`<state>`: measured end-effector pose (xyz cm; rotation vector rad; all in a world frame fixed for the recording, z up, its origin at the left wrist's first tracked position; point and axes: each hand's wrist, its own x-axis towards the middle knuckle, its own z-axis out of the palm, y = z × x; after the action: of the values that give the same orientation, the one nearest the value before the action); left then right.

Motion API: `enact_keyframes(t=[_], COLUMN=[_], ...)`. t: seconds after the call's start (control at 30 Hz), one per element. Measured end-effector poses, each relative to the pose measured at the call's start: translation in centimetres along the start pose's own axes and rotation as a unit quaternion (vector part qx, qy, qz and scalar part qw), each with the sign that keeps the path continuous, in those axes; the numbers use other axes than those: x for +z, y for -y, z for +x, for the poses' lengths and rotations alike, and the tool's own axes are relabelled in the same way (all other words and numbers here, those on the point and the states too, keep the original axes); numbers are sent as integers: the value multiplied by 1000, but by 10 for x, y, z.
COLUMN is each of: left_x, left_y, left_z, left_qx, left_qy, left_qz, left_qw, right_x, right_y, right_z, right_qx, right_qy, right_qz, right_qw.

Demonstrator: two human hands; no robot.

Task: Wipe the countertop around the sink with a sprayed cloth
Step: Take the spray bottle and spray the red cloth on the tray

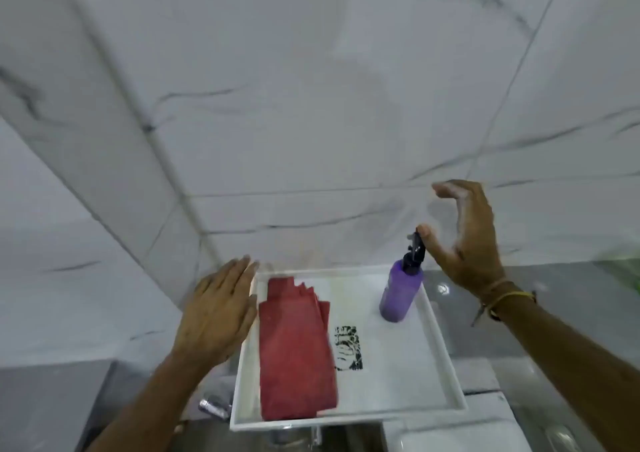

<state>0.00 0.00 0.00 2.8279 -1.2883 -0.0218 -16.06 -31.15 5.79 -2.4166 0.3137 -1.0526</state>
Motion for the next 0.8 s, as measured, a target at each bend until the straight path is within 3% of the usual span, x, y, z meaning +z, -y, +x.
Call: enact_keyframes(t=[0.17,0.3,0.57,0.67,0.73,0.8], left_x=[83,107,114,114,115,117], left_y=[6,6,1,2,4,4], left_z=[-27,-32,-34,-33,-33,-34], left_qx=[-67,-58,-70,-71,-69,-72], left_qy=[41,61,23,23,18,17], left_qz=[-63,-80,-110,-115,-121,-122], left_qw=[995,993,991,991,990,990], right_x=[51,79,104,91,72,56], right_y=[-38,-38,-21,5,31,59], right_z=[-50,-51,-34,-31,-40,-64], right_qx=[86,109,156,129,90,103], right_qy=[44,1,-84,-46,10,83], right_qz=[82,119,176,199,229,239], right_qw=[992,987,968,970,969,962])
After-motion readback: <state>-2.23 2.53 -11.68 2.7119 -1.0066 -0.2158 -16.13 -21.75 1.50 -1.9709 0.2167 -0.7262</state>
